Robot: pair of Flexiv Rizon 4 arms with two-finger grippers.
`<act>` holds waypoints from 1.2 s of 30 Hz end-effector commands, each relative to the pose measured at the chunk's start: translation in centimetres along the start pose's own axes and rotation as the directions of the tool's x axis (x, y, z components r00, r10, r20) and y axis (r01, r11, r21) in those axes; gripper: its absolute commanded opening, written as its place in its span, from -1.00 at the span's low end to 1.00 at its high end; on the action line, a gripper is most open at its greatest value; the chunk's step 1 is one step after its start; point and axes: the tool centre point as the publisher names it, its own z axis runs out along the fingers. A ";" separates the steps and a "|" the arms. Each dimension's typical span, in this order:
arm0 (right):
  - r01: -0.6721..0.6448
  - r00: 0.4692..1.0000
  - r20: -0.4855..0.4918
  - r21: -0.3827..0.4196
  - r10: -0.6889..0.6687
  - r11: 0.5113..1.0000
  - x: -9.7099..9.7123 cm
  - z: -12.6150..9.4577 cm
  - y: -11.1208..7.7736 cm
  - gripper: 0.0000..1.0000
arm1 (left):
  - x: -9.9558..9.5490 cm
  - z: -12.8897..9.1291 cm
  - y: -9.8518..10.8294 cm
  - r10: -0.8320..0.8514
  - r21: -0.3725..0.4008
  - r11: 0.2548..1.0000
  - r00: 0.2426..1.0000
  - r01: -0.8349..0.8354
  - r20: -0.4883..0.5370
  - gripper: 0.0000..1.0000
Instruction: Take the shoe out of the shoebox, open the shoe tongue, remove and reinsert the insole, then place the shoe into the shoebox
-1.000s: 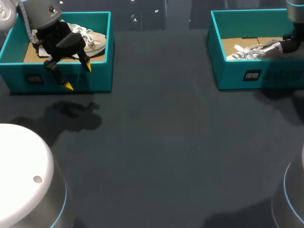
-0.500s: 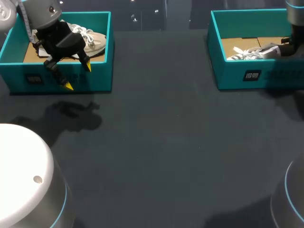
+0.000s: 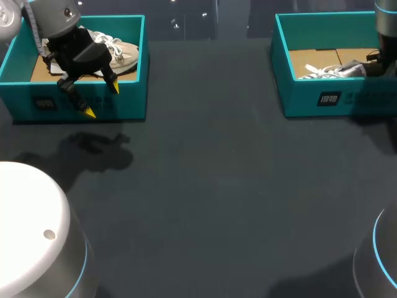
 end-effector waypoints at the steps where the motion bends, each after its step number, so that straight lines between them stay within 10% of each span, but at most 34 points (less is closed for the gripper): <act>1: 0.002 1.000 -0.009 0.010 -0.002 1.000 0.1 0.7 0.2 -1.00 | 0.0 0.0 0.0 0.001 -0.002 1.000 1.000 -0.001 -0.002 1.00; 11: 0.014 1.000 -0.026 0.026 -0.013 1.000 0.0 1.0 0.1 -0.40 | 0.0 0.0 0.0 0.001 -0.002 1.000 1.000 -0.001 -0.002 1.00; 28: 0.020 0.999 -0.037 0.023 -0.019 1.000 0.1 0.0 0.1 0.00 | 0.0 0.0 0.0 0.001 -0.002 1.000 1.000 -0.001 -0.002 1.00; 36: 0.015 1.000 -0.027 0.013 -0.014 1.000 -0.2 -2.4 0.2 1.00 | 0.0 0.0 0.0 0.001 -0.002 1.000 1.000 -0.001 -0.002 1.00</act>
